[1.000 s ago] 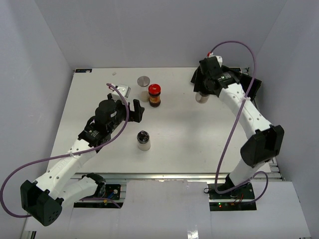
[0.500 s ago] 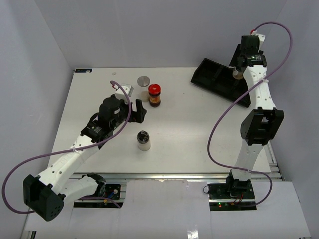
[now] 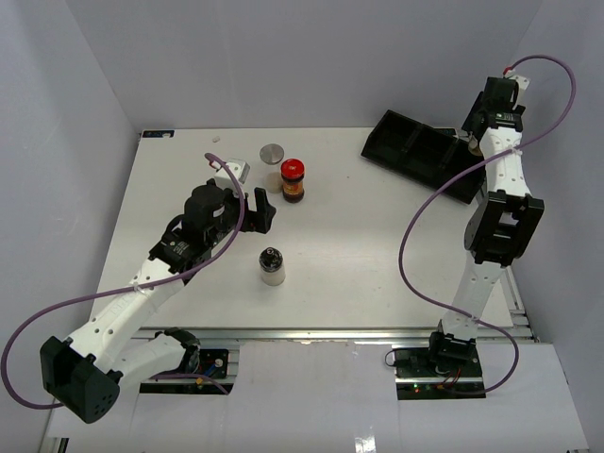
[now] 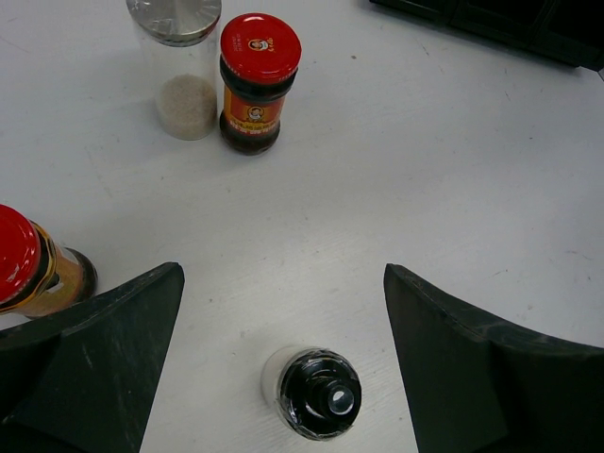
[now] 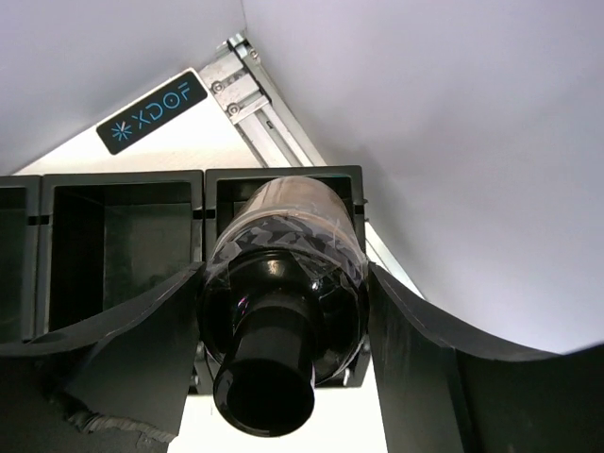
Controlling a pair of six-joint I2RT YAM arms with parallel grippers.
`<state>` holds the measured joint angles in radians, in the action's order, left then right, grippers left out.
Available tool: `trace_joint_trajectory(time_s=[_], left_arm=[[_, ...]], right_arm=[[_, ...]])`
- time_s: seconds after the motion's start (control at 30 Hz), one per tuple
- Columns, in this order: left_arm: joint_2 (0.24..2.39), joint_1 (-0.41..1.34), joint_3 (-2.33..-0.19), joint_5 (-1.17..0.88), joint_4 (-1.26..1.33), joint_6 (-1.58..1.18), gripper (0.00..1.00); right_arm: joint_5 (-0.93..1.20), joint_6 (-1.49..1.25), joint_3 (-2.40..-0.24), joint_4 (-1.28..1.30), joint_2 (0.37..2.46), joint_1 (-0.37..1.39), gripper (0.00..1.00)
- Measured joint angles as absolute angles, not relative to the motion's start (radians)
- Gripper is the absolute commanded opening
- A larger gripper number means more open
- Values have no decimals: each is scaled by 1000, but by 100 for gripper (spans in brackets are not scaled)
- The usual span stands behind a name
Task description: Organize the condiment bottles
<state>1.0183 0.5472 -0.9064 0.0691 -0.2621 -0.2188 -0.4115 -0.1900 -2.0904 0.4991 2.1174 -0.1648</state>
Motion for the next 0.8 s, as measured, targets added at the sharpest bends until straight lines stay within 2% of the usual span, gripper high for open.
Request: trace_joint_trajectory(time_s=[0.47,0.8], left_arm=[[1018,547,-908,71,-263,-218,98],[1018,547,-910,71,-263,-218,98]], right_arm=[[-363,-189,-2084,439,2226,-168,8],[-364,-192,-2063,408,2245,-168,18]])
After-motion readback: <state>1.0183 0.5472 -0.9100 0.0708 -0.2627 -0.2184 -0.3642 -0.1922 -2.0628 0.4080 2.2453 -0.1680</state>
